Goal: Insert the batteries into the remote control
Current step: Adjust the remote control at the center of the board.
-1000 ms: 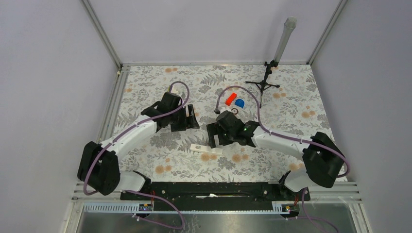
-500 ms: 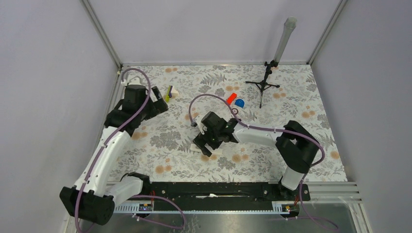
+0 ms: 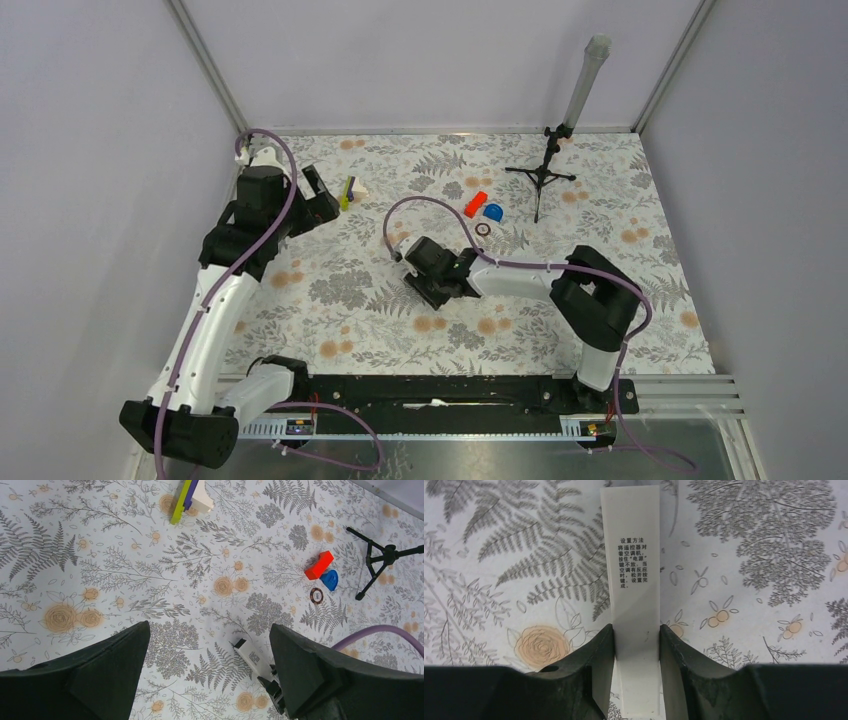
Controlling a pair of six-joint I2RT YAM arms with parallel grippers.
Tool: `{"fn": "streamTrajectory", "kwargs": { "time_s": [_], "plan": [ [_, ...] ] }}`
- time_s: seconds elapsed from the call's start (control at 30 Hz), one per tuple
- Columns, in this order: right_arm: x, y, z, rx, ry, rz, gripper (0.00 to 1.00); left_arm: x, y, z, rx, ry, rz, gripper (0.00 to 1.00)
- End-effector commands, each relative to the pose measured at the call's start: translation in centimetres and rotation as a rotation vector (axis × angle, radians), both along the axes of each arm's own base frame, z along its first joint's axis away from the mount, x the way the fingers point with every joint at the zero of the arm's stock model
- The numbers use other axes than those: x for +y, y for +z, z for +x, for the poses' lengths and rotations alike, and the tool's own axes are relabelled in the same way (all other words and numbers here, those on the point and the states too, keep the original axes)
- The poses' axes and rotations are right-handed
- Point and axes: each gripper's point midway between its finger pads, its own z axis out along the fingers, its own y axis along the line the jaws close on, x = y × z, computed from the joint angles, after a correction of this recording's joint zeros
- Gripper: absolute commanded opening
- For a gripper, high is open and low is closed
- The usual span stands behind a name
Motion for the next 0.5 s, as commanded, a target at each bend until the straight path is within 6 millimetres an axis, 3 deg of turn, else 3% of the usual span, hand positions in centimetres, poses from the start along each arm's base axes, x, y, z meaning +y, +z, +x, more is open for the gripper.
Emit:
{"fn": "streamTrajectory", "kwargs": {
  "time_s": [0.0, 0.17, 0.27, 0.37, 0.47],
  "plan": [
    [-0.5, 0.5, 3.4, -0.071, -0.252, 0.004, 0.38, -0.7, 2.8, 0.9, -0.081, -0.045, -0.015, 0.99],
    [-1.3, -0.1, 4.6, -0.029, -0.436, 0.016, 0.40, -0.5, 3.2, 0.6, -0.085, -0.048, -0.005, 0.99],
    [-0.4, 0.4, 4.3, 0.016, -0.422, 0.062, 0.61, -1.3, 3.5, 0.3, -0.084, -0.082, -0.032, 0.99],
    [-0.4, 3.1, 4.8, -0.030, -0.425, 0.109, 0.85, -2.5, 4.3, -0.2, -0.089, -0.142, -0.079, 0.99],
    [-1.3, 7.2, 5.7, -0.126, -0.452, 0.171, 0.95, -2.2, 4.8, -0.6, -0.104, -0.129, -0.075, 0.99]
  ]
}}
